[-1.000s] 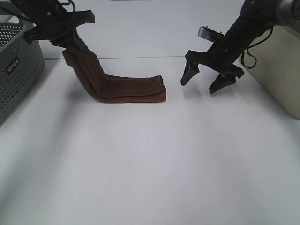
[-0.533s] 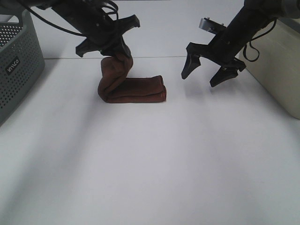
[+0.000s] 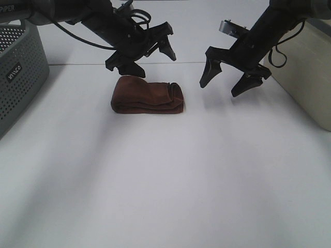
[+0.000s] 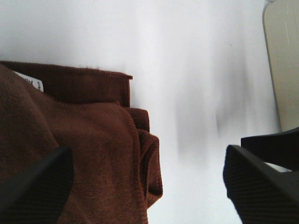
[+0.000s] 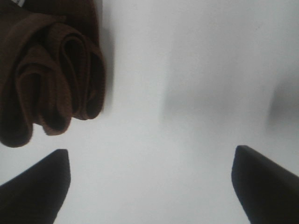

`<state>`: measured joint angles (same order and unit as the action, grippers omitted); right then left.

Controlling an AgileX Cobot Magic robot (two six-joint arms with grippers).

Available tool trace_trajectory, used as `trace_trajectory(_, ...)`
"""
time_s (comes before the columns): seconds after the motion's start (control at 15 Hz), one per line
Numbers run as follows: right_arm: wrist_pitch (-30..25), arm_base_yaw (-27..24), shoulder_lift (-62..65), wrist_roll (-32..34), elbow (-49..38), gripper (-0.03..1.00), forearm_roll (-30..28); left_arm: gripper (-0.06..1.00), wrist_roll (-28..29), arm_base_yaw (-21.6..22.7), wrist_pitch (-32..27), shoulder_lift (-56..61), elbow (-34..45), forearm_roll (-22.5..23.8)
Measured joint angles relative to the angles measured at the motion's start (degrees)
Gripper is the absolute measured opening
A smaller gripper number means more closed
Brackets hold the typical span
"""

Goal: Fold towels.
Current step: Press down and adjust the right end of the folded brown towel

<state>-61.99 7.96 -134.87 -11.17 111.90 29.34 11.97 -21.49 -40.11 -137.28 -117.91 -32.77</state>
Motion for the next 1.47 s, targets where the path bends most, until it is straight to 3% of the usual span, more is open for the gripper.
trace_trajectory(0.13, -2.46, 0.0, 0.0, 0.0, 2.69, 0.87, 3.44, 0.85, -1.6, 0.17, 1.6, 0.97, 0.0, 0.4)
trace_trajectory(0.27, -4.53, 0.11, 0.4, -0.92, 4.35, 0.87, 10.71, 0.86, -4.53, 1.43, 2.35, 2.98, 0.0, 2.64)
trace_trajectory(0.47, -5.16, 2.86, 0.4, -6.3, 4.64, 0.87, 21.94, 0.86, -4.93, 5.73, 2.52, 6.02, 0.0, 8.08)
trace_trajectory(0.73, -3.55, 7.91, -2.75, -15.3, 4.81, 0.87, 40.51, 0.86, -4.93, 10.31, 0.52, 6.42, -0.17, 8.94)
trace_trajectory(0.87, -3.38, 8.19, -7.16, -18.11, 4.81, 0.87, 46.41, 0.86, -4.93, 11.06, -1.09, 6.42, -0.17, 9.05)
trace_trajectory(1.13, -0.74, 6.99, -12.83, -18.45, 4.81, 0.87, 47.1, 0.86, -4.93, 11.06, -2.35, 6.42, -0.17, 9.05)
trace_trajectory(1.47, 0.74, 3.61, -13.24, -18.45, 4.81, 0.86, 40.91, 0.86, -4.93, 11.06, -2.64, 6.42, -0.23, 9.05)
